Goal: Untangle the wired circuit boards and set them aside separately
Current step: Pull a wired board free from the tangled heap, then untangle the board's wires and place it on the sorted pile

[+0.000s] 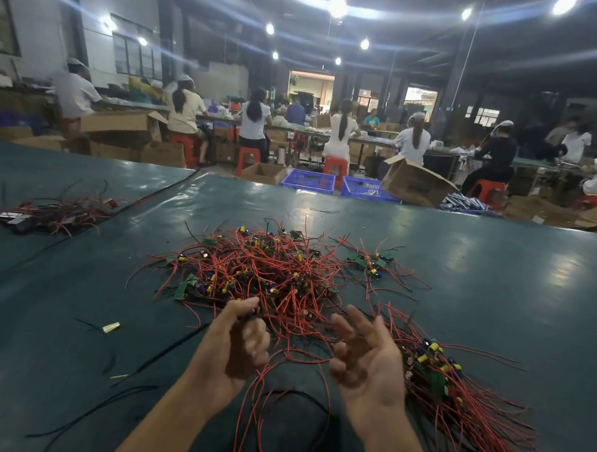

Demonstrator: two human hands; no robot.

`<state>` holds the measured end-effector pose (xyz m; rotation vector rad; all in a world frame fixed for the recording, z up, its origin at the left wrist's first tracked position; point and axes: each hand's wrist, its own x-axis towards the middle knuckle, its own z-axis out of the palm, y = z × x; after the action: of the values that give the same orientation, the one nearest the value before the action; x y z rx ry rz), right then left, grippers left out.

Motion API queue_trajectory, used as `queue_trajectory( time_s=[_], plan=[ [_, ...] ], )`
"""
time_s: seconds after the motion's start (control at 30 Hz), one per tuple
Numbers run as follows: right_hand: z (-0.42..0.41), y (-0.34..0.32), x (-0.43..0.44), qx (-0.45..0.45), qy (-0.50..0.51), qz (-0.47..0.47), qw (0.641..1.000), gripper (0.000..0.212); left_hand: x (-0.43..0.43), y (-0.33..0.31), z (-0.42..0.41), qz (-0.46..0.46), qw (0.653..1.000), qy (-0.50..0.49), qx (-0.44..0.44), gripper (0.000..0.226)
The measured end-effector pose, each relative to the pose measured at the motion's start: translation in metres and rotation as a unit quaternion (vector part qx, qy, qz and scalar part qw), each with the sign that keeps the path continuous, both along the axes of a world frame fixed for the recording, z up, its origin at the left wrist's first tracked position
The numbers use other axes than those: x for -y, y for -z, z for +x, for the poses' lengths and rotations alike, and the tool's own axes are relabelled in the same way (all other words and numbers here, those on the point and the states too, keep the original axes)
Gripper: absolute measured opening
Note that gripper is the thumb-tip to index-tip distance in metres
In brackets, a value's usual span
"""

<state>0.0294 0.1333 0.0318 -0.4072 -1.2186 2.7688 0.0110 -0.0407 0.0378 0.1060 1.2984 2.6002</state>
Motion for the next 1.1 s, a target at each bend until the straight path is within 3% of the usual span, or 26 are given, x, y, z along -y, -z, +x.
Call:
queue_trajectory(
  time_s=[0.1, 0.23, 0.33, 0.4, 0.57, 0.7, 0.8, 0.93, 1.0, 1.1],
  plan=[
    [0.002, -0.001, 0.015, 0.005, -0.101, 0.048, 0.994, 0.037, -0.007, 0.001, 0.007, -0.048, 0.994, 0.101, -0.015, 0.043],
    [0.007, 0.001, 0.029, -0.058, -0.157, 0.189, 0.968, 0.046, -0.008, 0.000, 0.015, -0.162, 0.964, 0.210, -0.031, 0.020],
    [0.011, 0.000, 0.036, -0.086, -0.171, 0.258, 0.947, 0.048, -0.010, 0.002, 0.018, -0.239, 0.940, 0.243, -0.029, 0.020],
    [0.012, 0.000, 0.037, -0.085, -0.182, 0.278, 0.939, 0.036, -0.012, 0.004, 0.019, -0.281, 0.927, 0.246, -0.031, 0.018],
    [0.008, 0.000, 0.030, -0.034, -0.109, 0.156, 0.981, 0.017, -0.012, 0.000, 0.016, -0.263, 0.940, 0.209, -0.061, 0.024],
    [0.009, -0.005, 0.027, -0.037, -0.098, 0.085, 0.991, 0.009, -0.014, -0.004, 0.010, -0.198, 0.963, 0.182, -0.017, 0.029],
    [0.011, -0.006, 0.026, -0.044, -0.107, 0.072, 0.991, 0.014, -0.016, -0.003, 0.006, -0.119, 0.973, 0.197, 0.023, 0.037],
    [0.009, -0.005, 0.022, -0.048, -0.061, 0.016, 0.997, 0.014, -0.013, 0.001, 0.010, -0.001, 0.983, 0.185, 0.005, 0.023],
    [0.008, -0.004, 0.021, -0.050, -0.038, -0.001, 0.998, 0.014, -0.015, 0.006, 0.012, -0.028, 0.987, 0.160, -0.022, 0.013],
    [0.012, -0.005, 0.024, -0.049, -0.045, 0.028, 0.997, 0.009, -0.021, 0.011, 0.014, -0.143, 0.977, 0.100, -0.121, 0.019]
  ],
)
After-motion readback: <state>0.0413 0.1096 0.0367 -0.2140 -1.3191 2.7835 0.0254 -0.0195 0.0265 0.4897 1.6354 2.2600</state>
